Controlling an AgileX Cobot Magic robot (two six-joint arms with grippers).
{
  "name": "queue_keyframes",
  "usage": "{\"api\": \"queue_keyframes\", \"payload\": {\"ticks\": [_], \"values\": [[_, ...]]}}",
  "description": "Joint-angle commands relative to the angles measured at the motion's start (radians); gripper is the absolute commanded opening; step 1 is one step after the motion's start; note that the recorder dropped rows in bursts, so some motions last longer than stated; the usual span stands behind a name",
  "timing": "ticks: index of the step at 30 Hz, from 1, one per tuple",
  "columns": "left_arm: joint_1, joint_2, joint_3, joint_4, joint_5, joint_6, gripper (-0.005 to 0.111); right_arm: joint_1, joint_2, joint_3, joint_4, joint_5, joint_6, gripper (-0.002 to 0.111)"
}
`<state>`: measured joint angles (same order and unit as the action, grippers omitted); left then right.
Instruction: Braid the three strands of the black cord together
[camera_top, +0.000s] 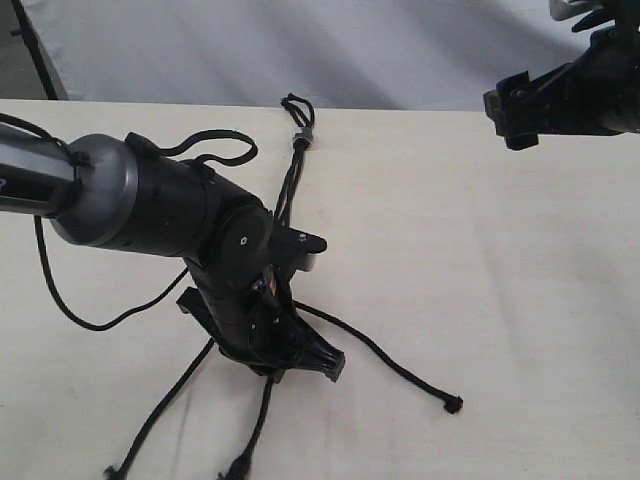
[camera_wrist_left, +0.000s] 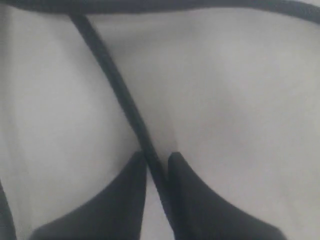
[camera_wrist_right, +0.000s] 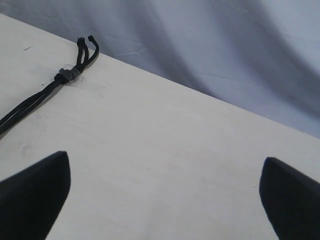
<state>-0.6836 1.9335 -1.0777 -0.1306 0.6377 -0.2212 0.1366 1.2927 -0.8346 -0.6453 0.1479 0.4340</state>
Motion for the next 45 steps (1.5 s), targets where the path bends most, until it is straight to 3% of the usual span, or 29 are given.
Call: {"api": "queue_keyframes", "payload": {"ticks": [1,9,12,20,24,28,32,35,40,45], "values": [[-0.012,0.045,0.011,-0.001,-0.008,0.021,0.015,-0.006,-0.006,0.005,-0.002,-0.011,-0.002,0.095],[-0.012,-0.013,-0.07,0.02,0.131,0.099,0.014,-0.006,-0.006,0.005,-0.002,-0.011,-0.002,0.095],[-0.012,-0.028,-0.108,0.074,0.181,0.101,0.0,-0.006,-0.006,0.005,-0.002,-0.011,-0.002,0.095],[-0.01,-0.051,-0.129,0.185,0.234,0.106,0.0,-0.006,0.002,0.005,-0.002,-0.011,-0.006,0.095],[0.026,-0.082,-0.129,0.227,0.244,0.109,0.0,-0.006,0.019,0.005,-0.002,-0.02,-0.006,0.095],[0.054,-0.082,-0.127,0.158,0.26,0.109,0.0,-0.006,0.028,0.005,-0.002,-0.038,-0.006,0.095],[0.043,-0.082,-0.123,0.07,0.26,0.154,0.001,-0.006,0.027,0.005,-0.002,-0.038,-0.006,0.095],[0.022,-0.082,-0.104,0.059,0.253,0.158,0.012,-0.006,0.026,0.005,-0.002,-0.036,-0.006,0.095],[-0.015,-0.082,-0.026,0.046,0.118,0.146,0.045,-0.006,0.026,0.005,-0.002,-0.034,-0.006,0.095],[-0.017,-0.082,0.051,0.044,-0.034,0.138,0.047,-0.006,0.026,0.005,-0.002,-0.034,-0.006,0.095]]}}
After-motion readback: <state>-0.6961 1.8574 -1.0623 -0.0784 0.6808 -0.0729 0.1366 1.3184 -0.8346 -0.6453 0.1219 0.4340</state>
